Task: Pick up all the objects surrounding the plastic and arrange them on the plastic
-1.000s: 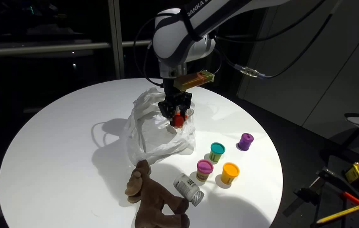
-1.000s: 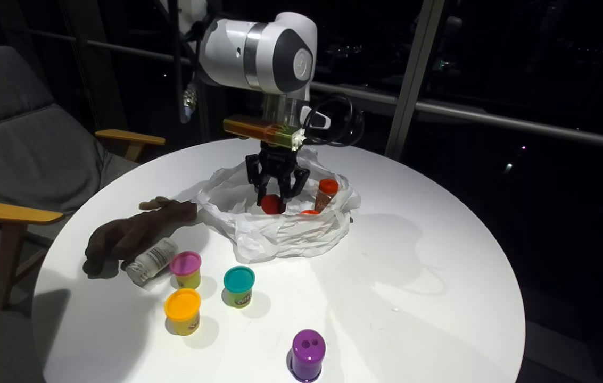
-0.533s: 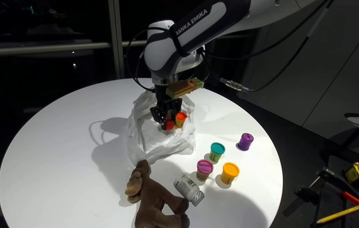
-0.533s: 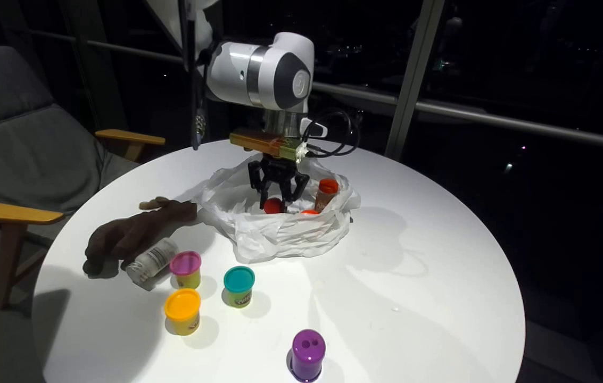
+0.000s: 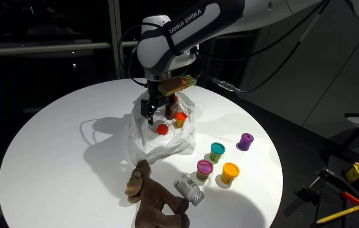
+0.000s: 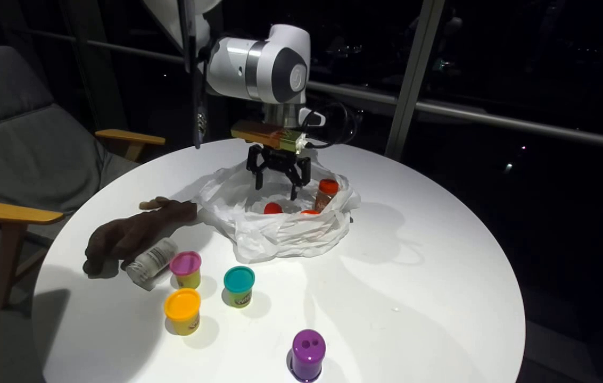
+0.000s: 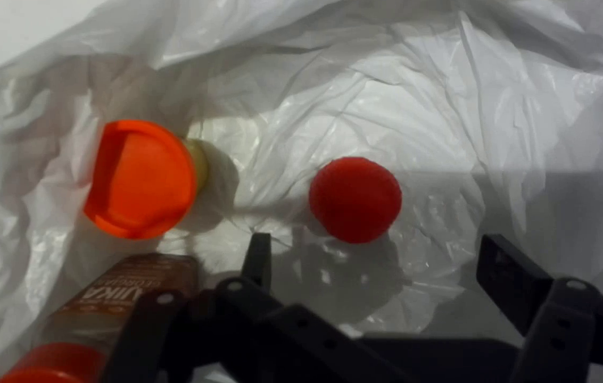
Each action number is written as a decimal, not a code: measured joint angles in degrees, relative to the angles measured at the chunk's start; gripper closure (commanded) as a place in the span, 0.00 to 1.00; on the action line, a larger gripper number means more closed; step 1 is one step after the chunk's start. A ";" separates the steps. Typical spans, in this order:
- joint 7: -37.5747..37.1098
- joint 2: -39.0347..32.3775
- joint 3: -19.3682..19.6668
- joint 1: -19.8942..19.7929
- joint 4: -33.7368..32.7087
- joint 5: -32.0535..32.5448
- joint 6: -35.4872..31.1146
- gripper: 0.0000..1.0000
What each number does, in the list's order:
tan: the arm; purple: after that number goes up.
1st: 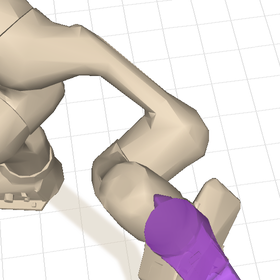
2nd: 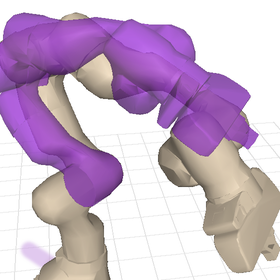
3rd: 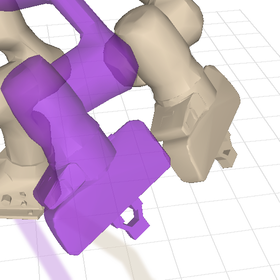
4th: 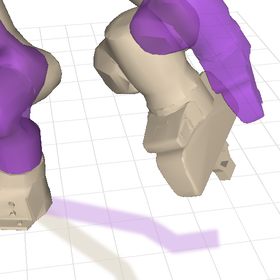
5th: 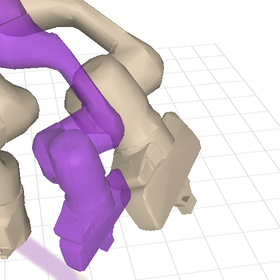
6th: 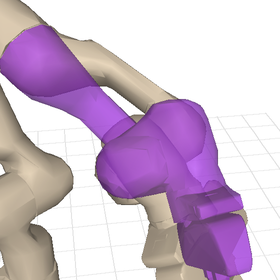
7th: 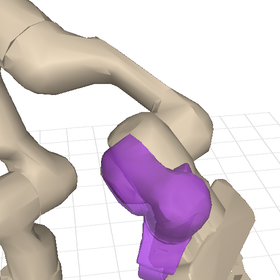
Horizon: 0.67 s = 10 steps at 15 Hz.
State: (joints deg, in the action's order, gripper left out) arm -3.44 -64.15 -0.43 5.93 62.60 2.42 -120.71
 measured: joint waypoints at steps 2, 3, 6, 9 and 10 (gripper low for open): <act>0.00 1.09 -0.10 0.01 0.05 0.00 0.80 0.00; 0.00 2.02 -0.18 0.01 0.37 0.00 1.64 0.00; 0.08 6.54 -0.82 -0.27 4.68 -0.77 3.27 0.00; 0.94 12.21 -1.75 -1.14 12.69 -2.11 4.14 0.00; 1.60 13.98 -2.19 -1.63 15.46 -2.88 5.25 0.00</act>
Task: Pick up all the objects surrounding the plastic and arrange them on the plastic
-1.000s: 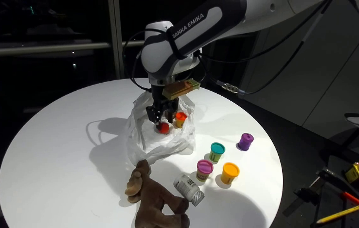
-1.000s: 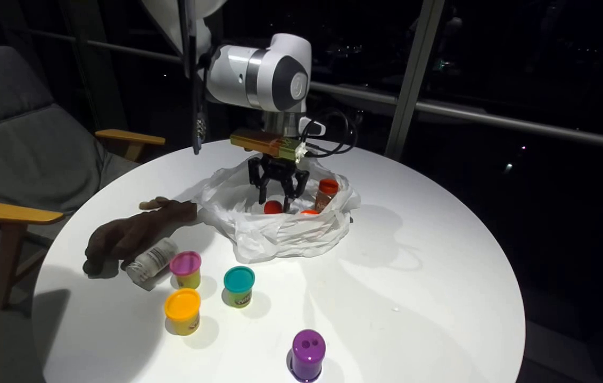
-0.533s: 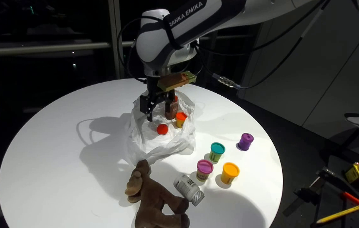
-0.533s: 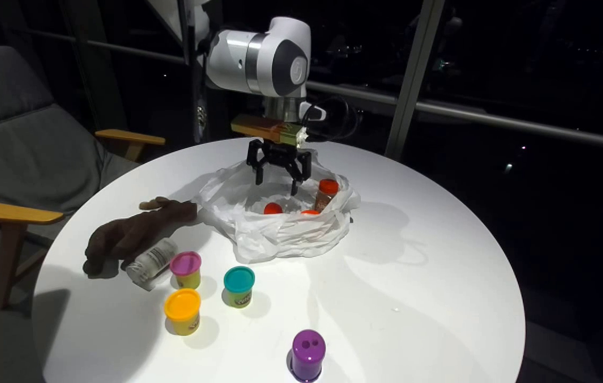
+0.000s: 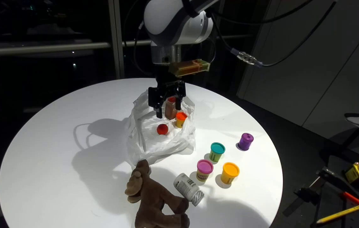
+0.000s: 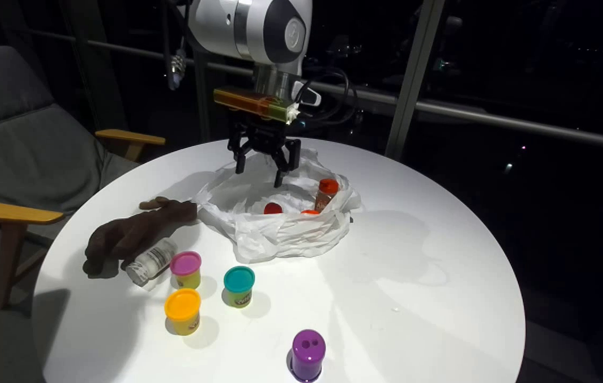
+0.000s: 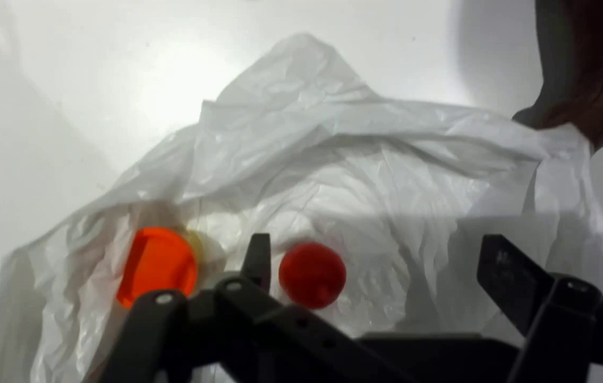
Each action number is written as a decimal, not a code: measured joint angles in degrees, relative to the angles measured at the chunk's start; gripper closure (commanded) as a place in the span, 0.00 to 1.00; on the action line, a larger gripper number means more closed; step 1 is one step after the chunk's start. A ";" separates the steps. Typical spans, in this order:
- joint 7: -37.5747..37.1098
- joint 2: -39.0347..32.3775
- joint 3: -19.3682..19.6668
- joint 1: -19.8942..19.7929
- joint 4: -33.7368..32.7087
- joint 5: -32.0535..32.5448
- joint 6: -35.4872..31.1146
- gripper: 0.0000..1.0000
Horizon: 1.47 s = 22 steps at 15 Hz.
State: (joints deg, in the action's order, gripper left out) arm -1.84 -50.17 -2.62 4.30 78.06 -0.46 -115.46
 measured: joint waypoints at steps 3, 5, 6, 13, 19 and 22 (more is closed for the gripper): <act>2.04 5.18 -0.79 -1.39 8.65 -1.57 2.61 0.00; 3.22 8.56 -0.69 -2.00 14.41 -1.50 1.95 0.00; 3.63 10.27 -0.40 -2.11 17.21 -0.92 0.45 0.00; 4.49 22.07 1.97 -2.05 38.71 8.66 -18.00 0.00; 5.81 28.97 2.71 -3.40 57.34 8.94 -30.23 0.00; 6.19 29.70 2.74 -3.69 61.60 8.94 -37.45 0.00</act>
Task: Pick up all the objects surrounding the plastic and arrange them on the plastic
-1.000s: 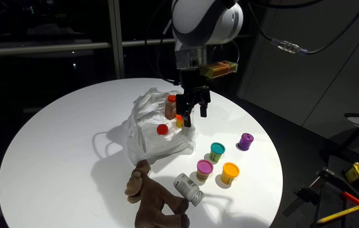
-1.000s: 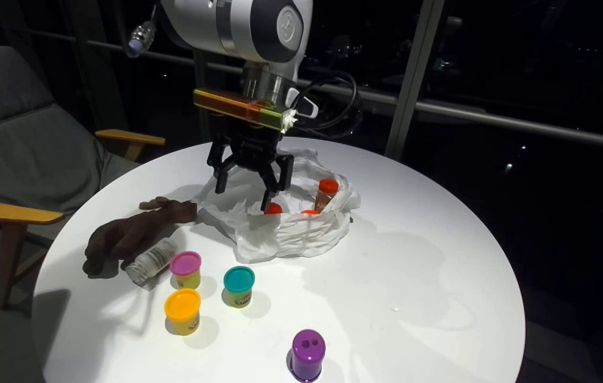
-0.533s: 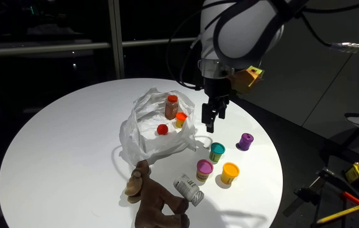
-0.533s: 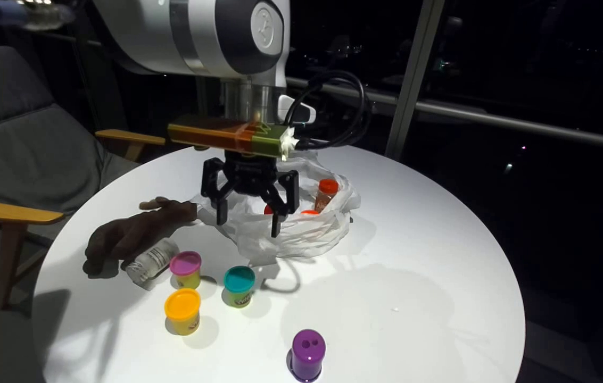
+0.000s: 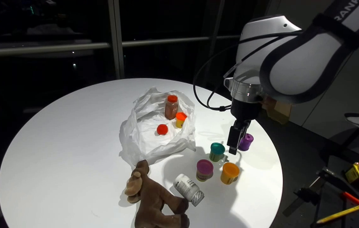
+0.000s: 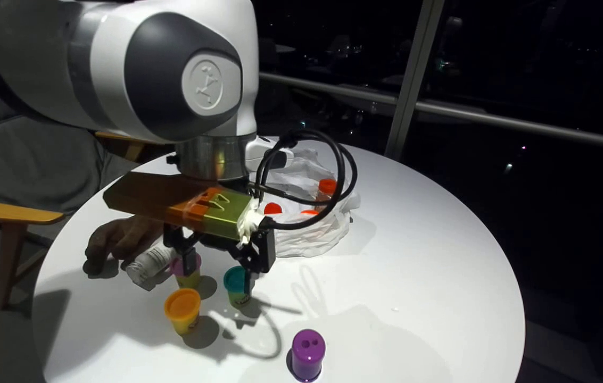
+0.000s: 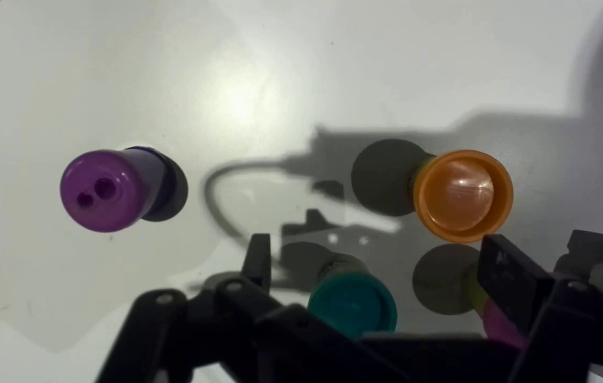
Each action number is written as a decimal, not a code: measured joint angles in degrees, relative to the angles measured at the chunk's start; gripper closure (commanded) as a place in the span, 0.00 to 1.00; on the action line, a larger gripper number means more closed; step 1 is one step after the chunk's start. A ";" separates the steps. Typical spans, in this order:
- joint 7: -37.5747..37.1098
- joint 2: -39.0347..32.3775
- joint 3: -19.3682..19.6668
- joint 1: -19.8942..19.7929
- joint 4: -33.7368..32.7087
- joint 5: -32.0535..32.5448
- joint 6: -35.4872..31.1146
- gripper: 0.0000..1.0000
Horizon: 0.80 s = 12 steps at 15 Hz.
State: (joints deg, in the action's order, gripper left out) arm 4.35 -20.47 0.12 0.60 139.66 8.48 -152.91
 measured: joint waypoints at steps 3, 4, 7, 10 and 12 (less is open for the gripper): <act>0.00 -0.04 0.01 0.01 0.43 0.00 -4.66 0.00; 0.00 -0.06 0.02 0.01 0.27 0.00 -5.36 0.00; 0.00 -0.67 0.28 0.01 -0.60 0.00 -5.87 0.00; 0.02 -2.44 0.61 -0.15 -2.21 -0.02 -5.81 0.00; 0.04 -4.23 0.61 -0.33 -3.79 -0.11 -5.62 0.00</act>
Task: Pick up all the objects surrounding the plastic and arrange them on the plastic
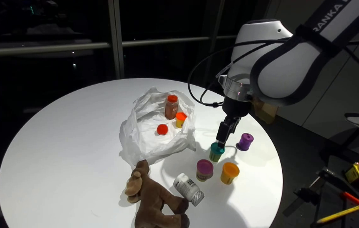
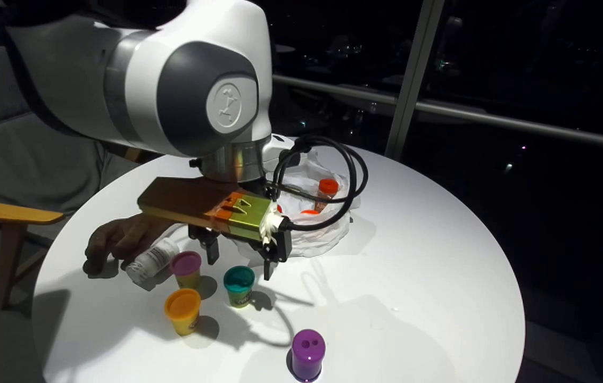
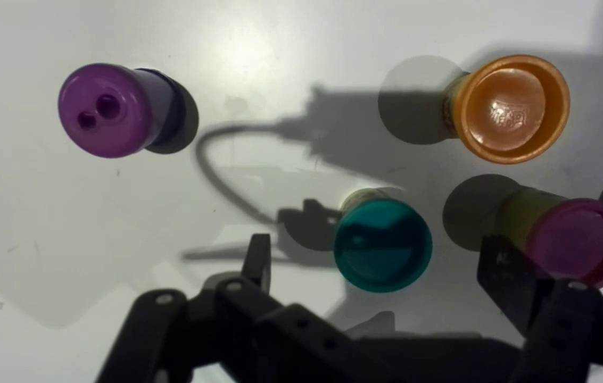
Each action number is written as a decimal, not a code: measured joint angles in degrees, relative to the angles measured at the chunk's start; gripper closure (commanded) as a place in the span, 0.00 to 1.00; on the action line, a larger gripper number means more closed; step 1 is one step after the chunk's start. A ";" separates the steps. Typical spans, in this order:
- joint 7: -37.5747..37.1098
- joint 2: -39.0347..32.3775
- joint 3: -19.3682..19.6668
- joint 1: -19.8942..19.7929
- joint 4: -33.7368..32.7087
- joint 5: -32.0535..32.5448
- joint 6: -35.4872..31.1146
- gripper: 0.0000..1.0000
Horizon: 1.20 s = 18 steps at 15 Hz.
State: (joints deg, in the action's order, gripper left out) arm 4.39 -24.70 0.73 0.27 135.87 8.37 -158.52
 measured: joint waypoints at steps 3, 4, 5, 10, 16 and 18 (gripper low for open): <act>0.04 -3.17 0.00 -0.04 -2.82 -0.04 0.93 0.00; 0.06 -4.17 0.00 -0.04 -3.74 -0.05 1.37 0.00; 0.09 -5.07 0.00 -0.06 -4.64 -0.10 1.96 0.00; 0.48 -8.48 -0.21 -0.41 -8.03 -0.44 4.46 0.00; 1.18 -10.79 -0.91 -0.59 -9.92 -0.69 5.85 0.27; 1.20 -11.53 -0.95 -0.59 -10.46 -0.69 5.86 0.41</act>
State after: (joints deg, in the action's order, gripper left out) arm 5.59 -36.23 -0.22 -0.32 125.41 7.68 -152.66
